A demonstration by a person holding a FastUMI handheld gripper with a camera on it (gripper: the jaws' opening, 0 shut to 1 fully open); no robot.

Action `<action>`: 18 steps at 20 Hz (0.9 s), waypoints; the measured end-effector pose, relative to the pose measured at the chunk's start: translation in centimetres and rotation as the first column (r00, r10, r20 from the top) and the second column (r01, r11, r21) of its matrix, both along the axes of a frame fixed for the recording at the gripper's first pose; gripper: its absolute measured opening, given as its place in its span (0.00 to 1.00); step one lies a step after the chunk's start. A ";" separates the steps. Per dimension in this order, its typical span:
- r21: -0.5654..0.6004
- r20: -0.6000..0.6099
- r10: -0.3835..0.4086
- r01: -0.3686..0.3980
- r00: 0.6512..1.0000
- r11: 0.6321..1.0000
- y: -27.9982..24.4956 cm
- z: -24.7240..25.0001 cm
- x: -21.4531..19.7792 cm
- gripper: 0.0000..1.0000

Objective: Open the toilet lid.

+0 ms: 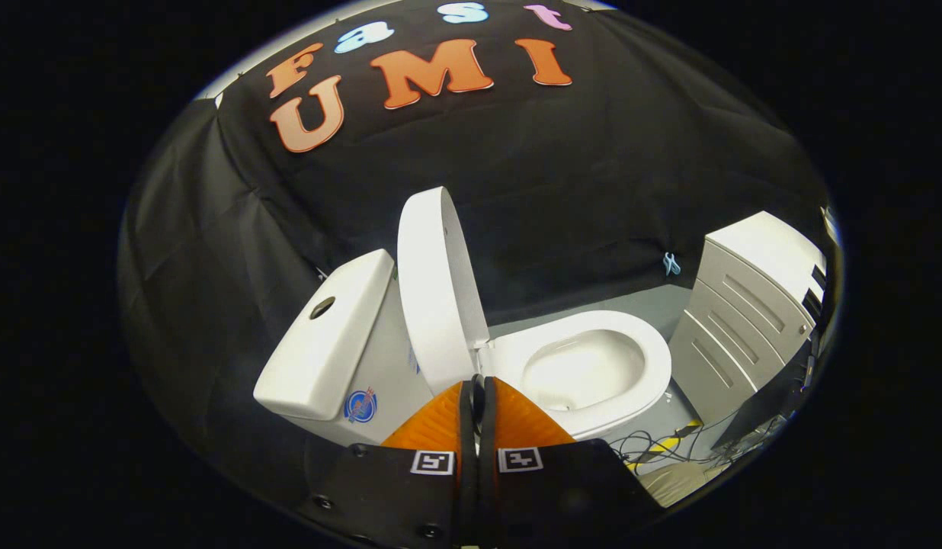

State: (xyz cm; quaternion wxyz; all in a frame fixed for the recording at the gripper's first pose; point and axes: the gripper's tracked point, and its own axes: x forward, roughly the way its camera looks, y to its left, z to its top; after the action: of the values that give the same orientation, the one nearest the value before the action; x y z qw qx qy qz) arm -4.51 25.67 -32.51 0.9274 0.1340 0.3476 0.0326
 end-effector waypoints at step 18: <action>-0.055 0.048 0.149 -0.146 0.988 0.988 7.6 -0.1 -0.8 0.08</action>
State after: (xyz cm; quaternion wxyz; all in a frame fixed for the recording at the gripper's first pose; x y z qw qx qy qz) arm -5.30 33.31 -32.60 0.9344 0.0832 0.3330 0.0956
